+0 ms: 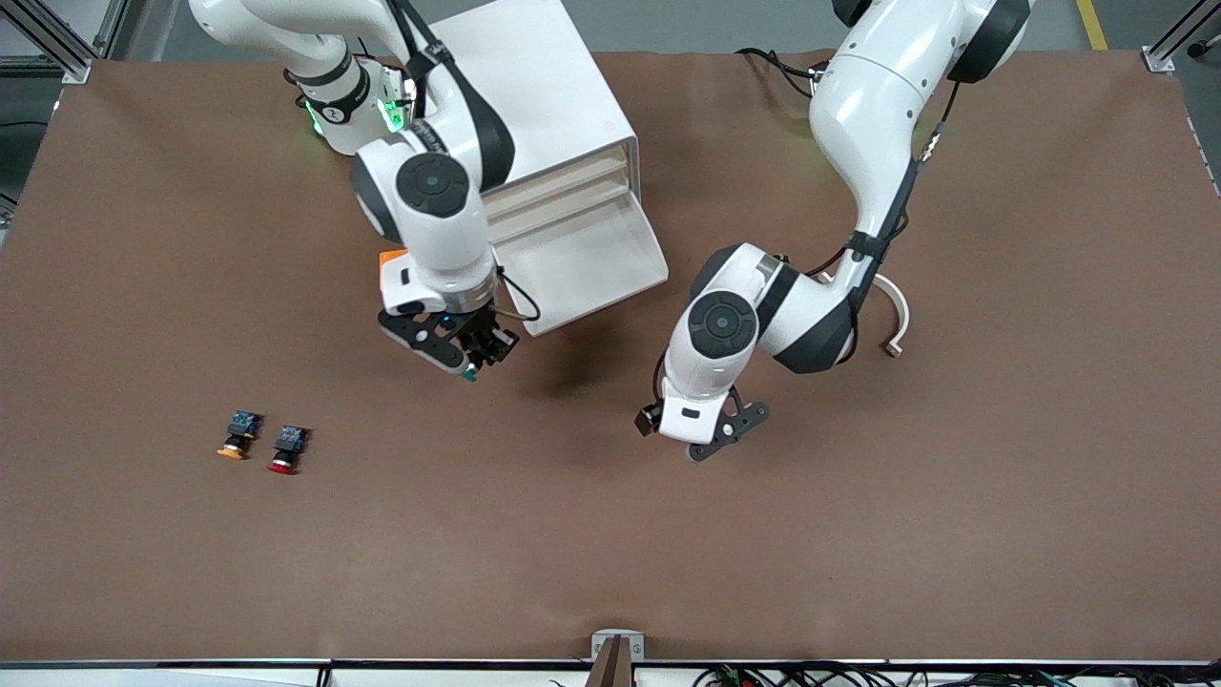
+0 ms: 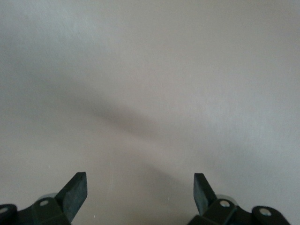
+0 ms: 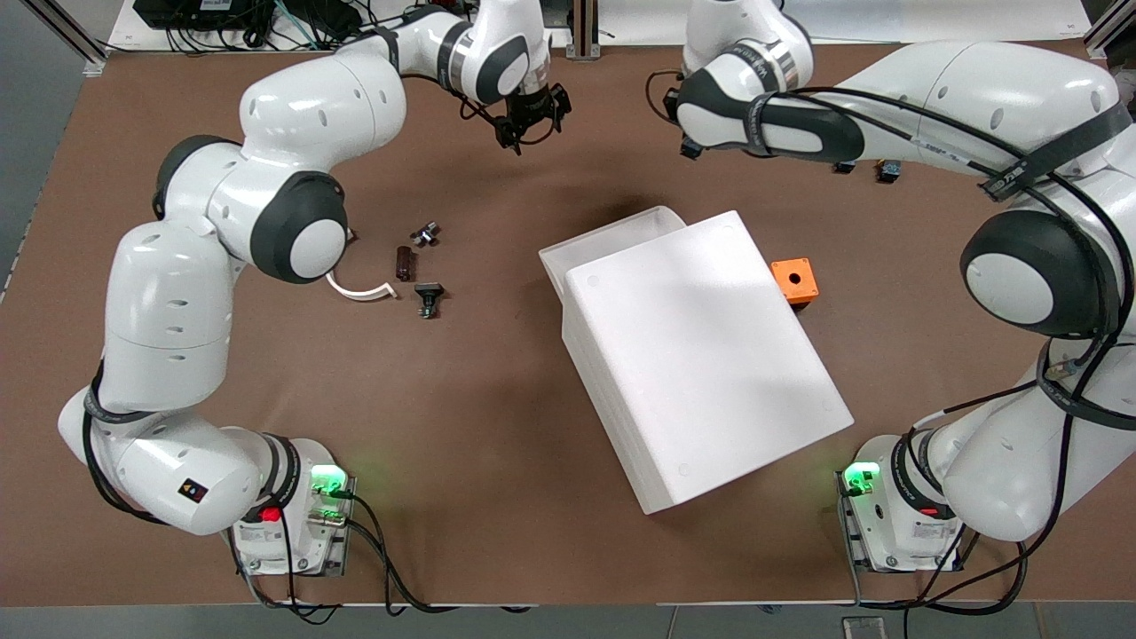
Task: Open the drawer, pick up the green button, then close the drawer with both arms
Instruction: 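Carry the green button away while the left gripper pushes the drawer shut, then lower the green button beside the red button with the right gripper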
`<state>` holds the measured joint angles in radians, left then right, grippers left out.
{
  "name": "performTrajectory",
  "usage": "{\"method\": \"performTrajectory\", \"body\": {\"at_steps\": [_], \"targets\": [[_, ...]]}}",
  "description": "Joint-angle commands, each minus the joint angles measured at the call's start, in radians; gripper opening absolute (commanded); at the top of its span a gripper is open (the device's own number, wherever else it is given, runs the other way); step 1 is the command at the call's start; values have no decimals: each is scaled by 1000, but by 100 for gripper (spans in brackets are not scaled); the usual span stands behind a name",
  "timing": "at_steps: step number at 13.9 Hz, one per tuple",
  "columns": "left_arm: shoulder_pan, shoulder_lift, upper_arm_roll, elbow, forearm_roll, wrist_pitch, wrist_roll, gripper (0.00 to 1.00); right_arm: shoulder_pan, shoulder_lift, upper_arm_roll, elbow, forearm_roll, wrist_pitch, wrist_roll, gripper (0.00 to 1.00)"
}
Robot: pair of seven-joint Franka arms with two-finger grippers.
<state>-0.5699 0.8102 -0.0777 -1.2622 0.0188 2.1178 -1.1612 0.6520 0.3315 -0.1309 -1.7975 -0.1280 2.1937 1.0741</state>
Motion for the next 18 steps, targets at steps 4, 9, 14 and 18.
{"method": "performTrajectory", "body": {"at_steps": [4,9,14,18], "targets": [[-82,-85,-19,-178,24,99,-23,100,-192,6,14,-10,-5,43,-420,0],[-94,-83,-85,-203,24,99,-55,100,-262,90,13,-10,-21,179,-545,0],[-139,-75,-105,-220,10,96,-101,100,-354,182,14,-10,-19,313,-649,0],[-156,-74,-145,-238,-2,93,-141,100,-432,230,17,-11,-10,351,-727,0]]}}
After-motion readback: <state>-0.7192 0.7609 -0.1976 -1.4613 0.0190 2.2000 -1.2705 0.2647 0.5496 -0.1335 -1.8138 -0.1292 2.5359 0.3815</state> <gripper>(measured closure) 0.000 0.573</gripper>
